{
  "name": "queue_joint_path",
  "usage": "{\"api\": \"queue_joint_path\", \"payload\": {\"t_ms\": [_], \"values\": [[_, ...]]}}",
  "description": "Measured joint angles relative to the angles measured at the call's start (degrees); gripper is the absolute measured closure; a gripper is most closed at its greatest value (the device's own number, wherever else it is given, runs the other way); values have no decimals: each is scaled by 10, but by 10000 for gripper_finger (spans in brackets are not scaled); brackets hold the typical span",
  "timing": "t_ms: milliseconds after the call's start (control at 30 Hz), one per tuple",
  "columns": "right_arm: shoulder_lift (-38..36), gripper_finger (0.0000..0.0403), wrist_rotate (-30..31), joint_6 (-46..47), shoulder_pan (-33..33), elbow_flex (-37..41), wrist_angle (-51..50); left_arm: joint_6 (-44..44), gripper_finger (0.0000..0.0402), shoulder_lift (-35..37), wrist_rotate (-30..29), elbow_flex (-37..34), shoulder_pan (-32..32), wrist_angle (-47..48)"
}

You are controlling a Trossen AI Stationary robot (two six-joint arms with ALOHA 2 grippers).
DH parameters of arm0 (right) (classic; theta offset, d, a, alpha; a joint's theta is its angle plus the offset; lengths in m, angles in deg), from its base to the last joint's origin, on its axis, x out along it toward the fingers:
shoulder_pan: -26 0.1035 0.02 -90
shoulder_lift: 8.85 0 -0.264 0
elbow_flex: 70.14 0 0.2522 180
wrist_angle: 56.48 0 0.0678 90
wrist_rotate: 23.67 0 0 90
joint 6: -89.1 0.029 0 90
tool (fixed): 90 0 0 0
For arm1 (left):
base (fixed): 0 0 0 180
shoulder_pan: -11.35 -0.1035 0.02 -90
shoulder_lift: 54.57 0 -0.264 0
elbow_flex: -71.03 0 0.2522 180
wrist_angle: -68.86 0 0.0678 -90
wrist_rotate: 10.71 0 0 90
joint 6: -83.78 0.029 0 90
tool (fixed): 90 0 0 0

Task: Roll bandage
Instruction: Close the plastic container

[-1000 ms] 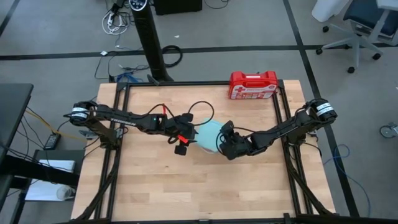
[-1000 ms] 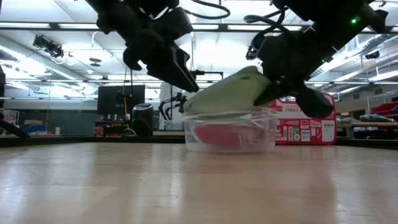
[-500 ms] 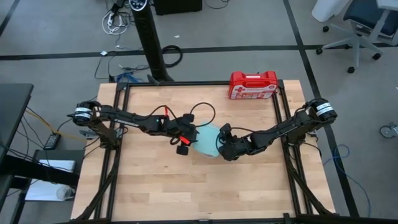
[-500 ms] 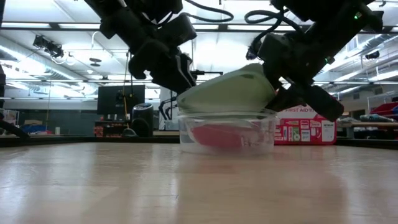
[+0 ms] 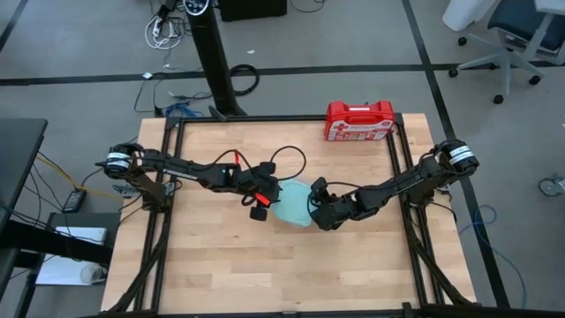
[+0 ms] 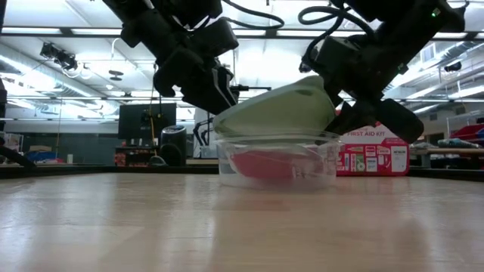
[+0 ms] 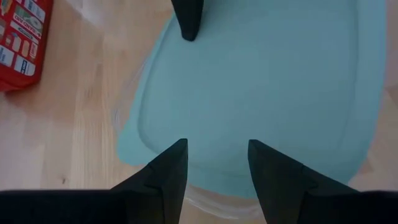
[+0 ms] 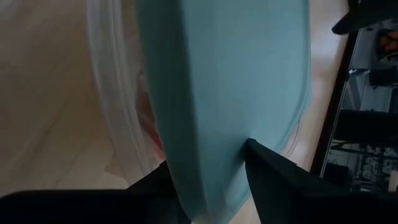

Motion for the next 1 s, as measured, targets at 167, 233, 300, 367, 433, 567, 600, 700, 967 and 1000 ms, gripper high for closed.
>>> {"api": "queue_joint_path", "payload": {"t_ms": [167, 233, 300, 367, 433, 567, 600, 700, 967, 1000], "values": [[0, 268, 0, -2, -8, 0, -2, 3, 229, 5, -3, 1, 0, 0], [0, 268, -1, -7, -14, 0, -2, 3, 229, 5, -3, 7, 0, 9], [0, 268, -3, -16, -21, 0, -3, 9, 229, 5, 2, 17, 0, 27], [0, 267, -4, -25, -29, 0, -4, 19, 229, 5, 1, 31, 0, 50], [0, 268, 0, -42, -36, -1, -6, 23, 229, 5, -7, 45, -1, 79], [0, 268, 0, -47, -59, -15, -28, 37, 229, 5, -16, 72, -9, 120], [0, 268, 0, -48, -65, -16, -33, 37, 229, 5, -11, 75, -10, 122], [0, 269, 2, -52, -84, -17, -41, 35, 229, 5, 20, 80, -9, 122], [1, 270, 3, -56, -91, -17, -32, 35, 229, -23, 1, 78, 5, 124], [1, 270, 3, -56, -91, -17, -29, 35, 229, -32, -9, 78, 7, 116]]}}
